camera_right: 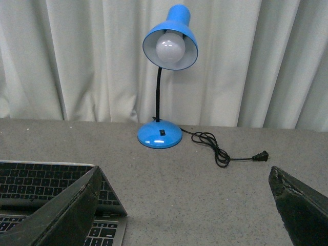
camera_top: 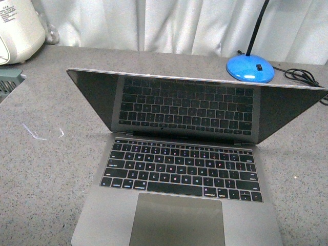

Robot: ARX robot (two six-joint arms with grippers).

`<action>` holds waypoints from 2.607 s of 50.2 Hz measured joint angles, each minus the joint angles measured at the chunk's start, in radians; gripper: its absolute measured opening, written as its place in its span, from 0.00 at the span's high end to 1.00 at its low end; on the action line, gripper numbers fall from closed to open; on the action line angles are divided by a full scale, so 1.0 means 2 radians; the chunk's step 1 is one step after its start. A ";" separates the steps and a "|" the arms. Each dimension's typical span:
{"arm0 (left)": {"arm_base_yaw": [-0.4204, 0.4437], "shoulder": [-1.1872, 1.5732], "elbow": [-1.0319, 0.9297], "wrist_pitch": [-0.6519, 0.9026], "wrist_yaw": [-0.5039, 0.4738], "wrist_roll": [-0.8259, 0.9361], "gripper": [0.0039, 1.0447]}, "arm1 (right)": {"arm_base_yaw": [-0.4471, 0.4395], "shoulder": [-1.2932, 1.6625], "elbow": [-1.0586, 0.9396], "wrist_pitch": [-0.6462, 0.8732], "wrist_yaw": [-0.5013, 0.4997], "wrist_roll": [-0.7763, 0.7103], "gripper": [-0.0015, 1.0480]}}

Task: Close laptop

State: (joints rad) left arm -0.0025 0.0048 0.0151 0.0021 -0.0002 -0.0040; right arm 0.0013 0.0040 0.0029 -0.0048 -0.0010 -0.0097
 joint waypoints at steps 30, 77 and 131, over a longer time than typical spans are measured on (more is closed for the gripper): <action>0.000 0.000 0.000 0.000 0.000 0.000 0.06 | 0.000 0.000 0.000 0.000 0.000 0.000 0.09; 0.000 0.000 0.000 0.000 0.000 0.000 0.06 | 0.000 0.000 0.000 0.000 0.000 0.000 0.09; -0.142 0.022 0.000 0.086 -0.214 -0.162 0.96 | -0.019 0.032 0.027 -0.036 -0.076 0.006 0.99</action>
State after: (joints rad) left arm -0.2874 0.0494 0.0143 0.1749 -0.4278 -0.3271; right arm -0.0376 0.0681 0.0570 -0.0761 -0.1532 0.0032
